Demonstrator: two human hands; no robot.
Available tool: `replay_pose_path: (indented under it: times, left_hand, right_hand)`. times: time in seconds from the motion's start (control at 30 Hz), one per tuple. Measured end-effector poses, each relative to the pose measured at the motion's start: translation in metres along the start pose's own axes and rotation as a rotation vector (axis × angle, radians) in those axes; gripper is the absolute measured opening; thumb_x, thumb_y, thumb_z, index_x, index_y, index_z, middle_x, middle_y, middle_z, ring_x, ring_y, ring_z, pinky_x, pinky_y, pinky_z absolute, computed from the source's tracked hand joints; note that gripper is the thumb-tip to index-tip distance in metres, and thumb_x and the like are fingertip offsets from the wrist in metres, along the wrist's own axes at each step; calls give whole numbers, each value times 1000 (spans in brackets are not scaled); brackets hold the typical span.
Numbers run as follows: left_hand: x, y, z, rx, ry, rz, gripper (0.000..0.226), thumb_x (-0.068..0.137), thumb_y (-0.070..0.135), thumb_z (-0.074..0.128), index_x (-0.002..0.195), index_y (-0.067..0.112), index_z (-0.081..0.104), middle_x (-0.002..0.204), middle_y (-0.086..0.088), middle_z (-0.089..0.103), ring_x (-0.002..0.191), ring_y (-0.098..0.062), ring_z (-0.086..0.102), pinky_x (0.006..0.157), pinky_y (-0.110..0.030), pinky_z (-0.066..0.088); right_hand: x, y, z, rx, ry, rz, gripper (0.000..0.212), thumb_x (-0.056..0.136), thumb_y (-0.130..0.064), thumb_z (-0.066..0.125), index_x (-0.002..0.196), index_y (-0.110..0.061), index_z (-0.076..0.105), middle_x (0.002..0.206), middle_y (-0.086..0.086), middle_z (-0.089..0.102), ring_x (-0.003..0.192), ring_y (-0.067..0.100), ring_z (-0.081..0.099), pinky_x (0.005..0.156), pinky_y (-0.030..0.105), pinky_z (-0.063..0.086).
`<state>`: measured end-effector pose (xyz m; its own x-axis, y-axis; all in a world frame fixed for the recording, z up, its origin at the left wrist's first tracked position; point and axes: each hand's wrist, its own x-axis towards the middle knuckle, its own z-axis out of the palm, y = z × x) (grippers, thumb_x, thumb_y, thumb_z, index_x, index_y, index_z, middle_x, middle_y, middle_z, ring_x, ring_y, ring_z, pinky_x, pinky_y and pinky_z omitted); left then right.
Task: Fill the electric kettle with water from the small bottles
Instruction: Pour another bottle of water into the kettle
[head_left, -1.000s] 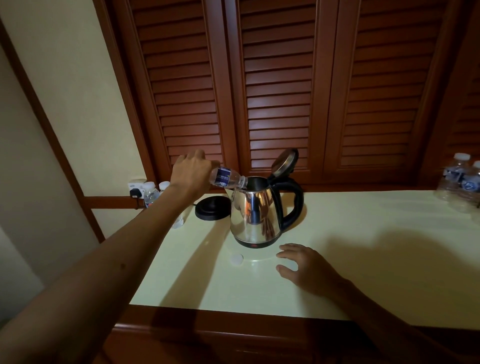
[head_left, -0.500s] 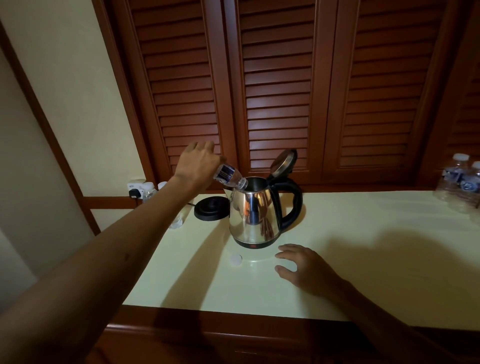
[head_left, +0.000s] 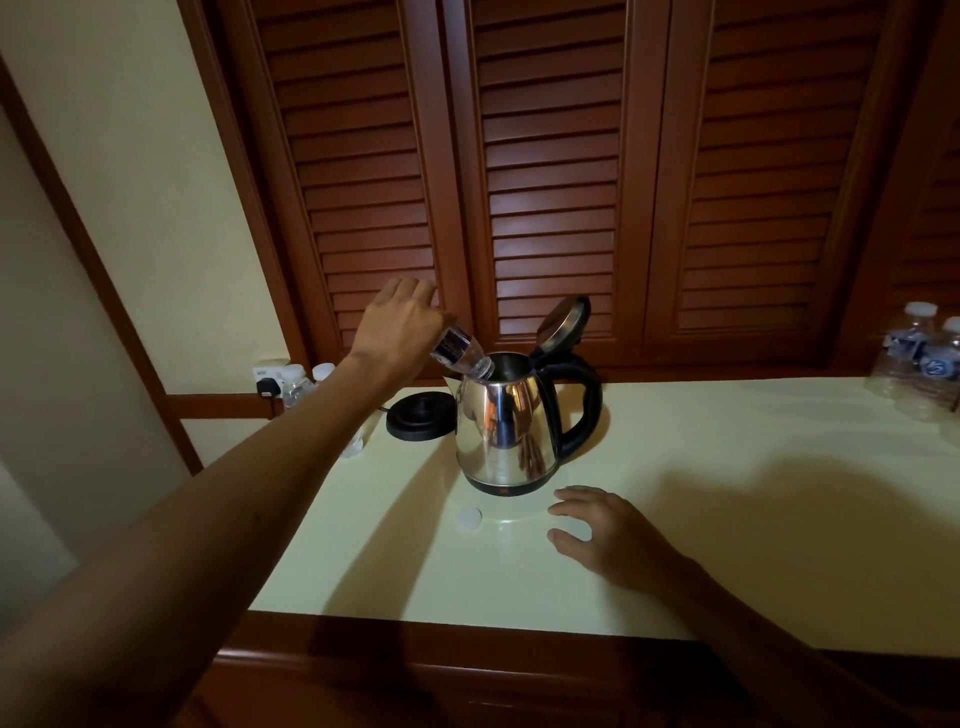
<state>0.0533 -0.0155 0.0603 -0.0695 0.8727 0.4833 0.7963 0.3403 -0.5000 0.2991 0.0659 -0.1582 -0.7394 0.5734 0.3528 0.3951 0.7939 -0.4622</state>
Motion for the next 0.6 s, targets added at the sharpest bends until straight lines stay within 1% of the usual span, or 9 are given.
replay_pose_path:
  times: [0.03, 0.13, 0.17, 0.23, 0.27, 0.33, 0.43, 0.53, 0.6]
  left_hand:
    - [-2, 0, 2, -14, -7, -21, 53, 89, 29, 68, 139, 27, 51, 126, -12, 51, 121, -30, 47, 102, -39, 40]
    - [-12, -3, 12, -52, -20, -85, 52, 88, 34, 69, 137, 29, 53, 120, -11, 57, 113, -29, 54, 94, -38, 46]
    - [-15, -4, 16, -54, -19, -98, 51, 89, 36, 67, 137, 30, 53, 118, -10, 59, 111, -29, 55, 93, -38, 47]
    - [-19, -5, 24, -53, -21, -125, 50, 90, 41, 66, 136, 29, 54, 116, -10, 62, 109, -29, 57, 94, -38, 46]
    - [-22, -6, 27, -50, -31, -137, 50, 89, 42, 66, 136, 29, 54, 115, -9, 64, 109, -29, 58, 96, -39, 45]
    - [-27, -5, 31, -49, -47, -169, 49, 88, 43, 67, 133, 27, 57, 112, -9, 67, 107, -30, 59, 95, -39, 45]
    - [-36, -1, 36, -125, -99, -272, 45, 82, 39, 71, 125, 26, 61, 102, -7, 69, 99, -30, 61, 80, -35, 47]
    - [-43, 7, 46, -359, -175, -414, 42, 78, 42, 74, 112, 19, 63, 96, -7, 69, 88, -29, 64, 66, -31, 43]
    - [-51, 11, 58, -559, -195, -468, 47, 77, 46, 77, 109, 17, 60, 95, -7, 68, 83, -26, 63, 64, -32, 45]
  right_hand:
    - [0, 1, 0, 5, 5, -2, 48, 82, -50, 59, 119, -21, 67, 135, -6, 56, 127, 5, 45, 107, 18, 32]
    - [1, 2, 1, 3, 12, -1, 47, 82, -49, 60, 117, -19, 68, 134, -6, 58, 126, 5, 47, 103, 15, 30]
    - [1, 2, 1, -3, 15, -8, 47, 82, -48, 60, 116, -18, 69, 132, -4, 59, 125, 6, 49, 103, 16, 32]
    - [0, 3, 5, -19, 48, -52, 48, 82, -50, 58, 112, -15, 71, 126, 0, 64, 120, 11, 55, 102, 29, 45]
    - [0, 3, 6, -24, 63, -67, 50, 82, -52, 57, 111, -14, 71, 125, 1, 64, 120, 12, 56, 100, 35, 48]
    - [1, 2, 4, -27, 54, -38, 49, 82, -52, 57, 114, -17, 70, 129, -3, 61, 123, 10, 52, 104, 34, 44]
    - [1, 0, 4, -29, 20, 17, 47, 83, -50, 58, 120, -23, 66, 137, -8, 55, 129, 6, 44, 109, 25, 33]
    - [2, -4, 3, -86, -22, 14, 46, 88, -47, 56, 127, -24, 61, 143, -9, 48, 133, 6, 39, 111, 23, 26]
    - [4, -7, 1, -133, -65, 29, 46, 91, -45, 53, 131, -24, 57, 146, -9, 44, 135, 8, 35, 111, 24, 24]
